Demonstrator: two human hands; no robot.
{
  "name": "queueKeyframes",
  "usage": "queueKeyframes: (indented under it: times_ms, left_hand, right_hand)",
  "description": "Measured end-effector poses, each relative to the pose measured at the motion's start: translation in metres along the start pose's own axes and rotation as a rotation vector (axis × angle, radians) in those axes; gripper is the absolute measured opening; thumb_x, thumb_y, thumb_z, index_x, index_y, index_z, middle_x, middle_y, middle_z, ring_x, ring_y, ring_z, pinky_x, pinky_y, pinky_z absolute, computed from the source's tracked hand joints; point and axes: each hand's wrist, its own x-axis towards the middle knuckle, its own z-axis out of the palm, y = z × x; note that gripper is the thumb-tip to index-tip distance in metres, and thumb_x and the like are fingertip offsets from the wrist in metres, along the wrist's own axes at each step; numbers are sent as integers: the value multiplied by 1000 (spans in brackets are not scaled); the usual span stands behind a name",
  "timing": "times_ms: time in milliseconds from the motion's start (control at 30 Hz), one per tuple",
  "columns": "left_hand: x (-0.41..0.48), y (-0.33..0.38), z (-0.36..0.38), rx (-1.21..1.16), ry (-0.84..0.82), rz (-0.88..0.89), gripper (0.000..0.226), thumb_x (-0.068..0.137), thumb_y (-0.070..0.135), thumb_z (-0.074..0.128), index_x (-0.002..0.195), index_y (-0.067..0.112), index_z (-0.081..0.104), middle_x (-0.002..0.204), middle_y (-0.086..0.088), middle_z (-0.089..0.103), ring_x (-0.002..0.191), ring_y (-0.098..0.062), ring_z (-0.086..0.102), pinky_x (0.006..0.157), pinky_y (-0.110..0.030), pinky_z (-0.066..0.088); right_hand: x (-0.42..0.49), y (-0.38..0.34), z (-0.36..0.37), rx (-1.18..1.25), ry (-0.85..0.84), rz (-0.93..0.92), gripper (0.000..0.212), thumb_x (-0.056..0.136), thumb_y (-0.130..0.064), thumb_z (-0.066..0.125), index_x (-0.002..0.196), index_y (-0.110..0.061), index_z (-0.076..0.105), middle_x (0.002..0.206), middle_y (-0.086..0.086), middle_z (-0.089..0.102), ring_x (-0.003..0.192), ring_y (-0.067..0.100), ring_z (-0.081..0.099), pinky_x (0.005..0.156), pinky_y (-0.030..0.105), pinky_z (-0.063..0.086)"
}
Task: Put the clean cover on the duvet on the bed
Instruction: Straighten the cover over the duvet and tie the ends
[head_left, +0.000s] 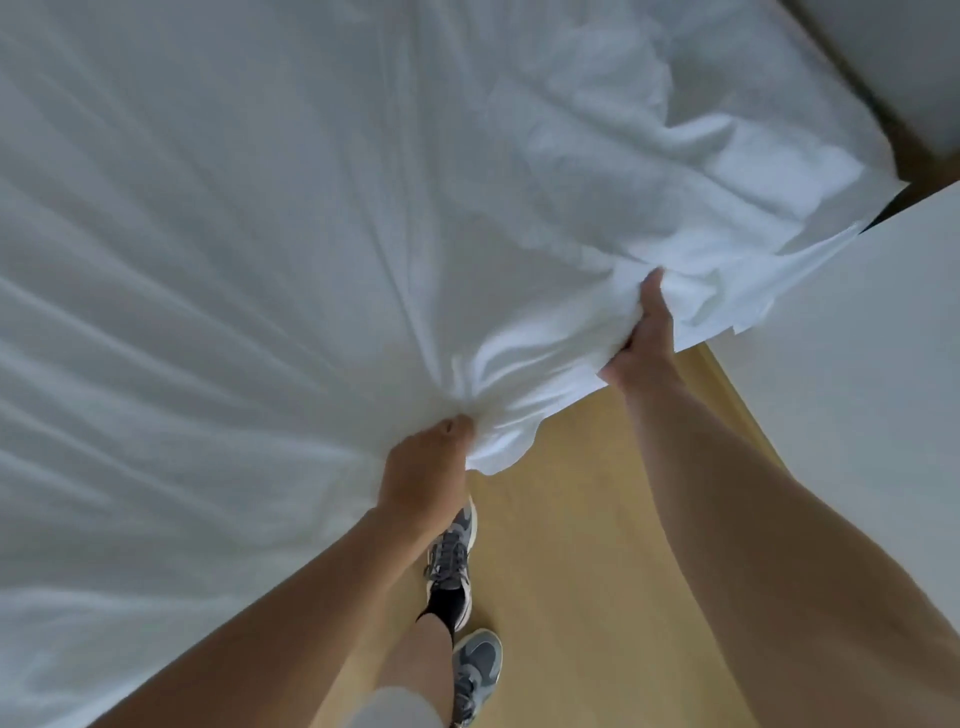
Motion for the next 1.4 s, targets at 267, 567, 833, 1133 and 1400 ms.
queueKeyframes:
  times_ms: [267,567,833,1133,1400]
  left_hand:
    - [82,66,-45,-67,-172,35,107,68,52,76,151,29,13,139,-8,26,120,-31,38,91,-45,48]
    - [142,109,-31,-31,-390,-70,58,80,18,66,132,23,42,116,2,55,105,-24,61,72,-27,46]
    - [262,166,-144,-703,303,-431,82,72,75,72,131,22,50,117,0,51,99,-17,54,86,-29,42]
    - [314,241,-127,-863,-4,-842,84,78,43,77,144,21,30,134,-11,53,105,-39,61,72,-56,62]
    - [355,228,-157,-84,316,-250,111,69,29,76,159,31,10,166,-5,2,151,-35,11,119,-54,23]
  right_hand:
    - [-17,-25,-74,-445,311,-60,27,89,-34,76,111,-23,66,93,-7,72,71,9,67,56,26,53]
    - [57,-152,-52,-198,140,24,49,81,-31,83,126,-17,66,112,8,76,99,30,74,79,48,61]
    - [55,-161,-121,-582,328,94,49,88,-41,76,122,-8,62,93,1,70,76,17,67,60,31,55]
    - [102,-314,-29,-1682,264,-825,50,91,-68,49,87,-19,60,83,-3,64,90,28,66,68,34,44]
    - [190,-280,59,-1846,-243,-182,102,54,-83,75,124,-11,56,120,6,67,103,26,65,79,36,53]
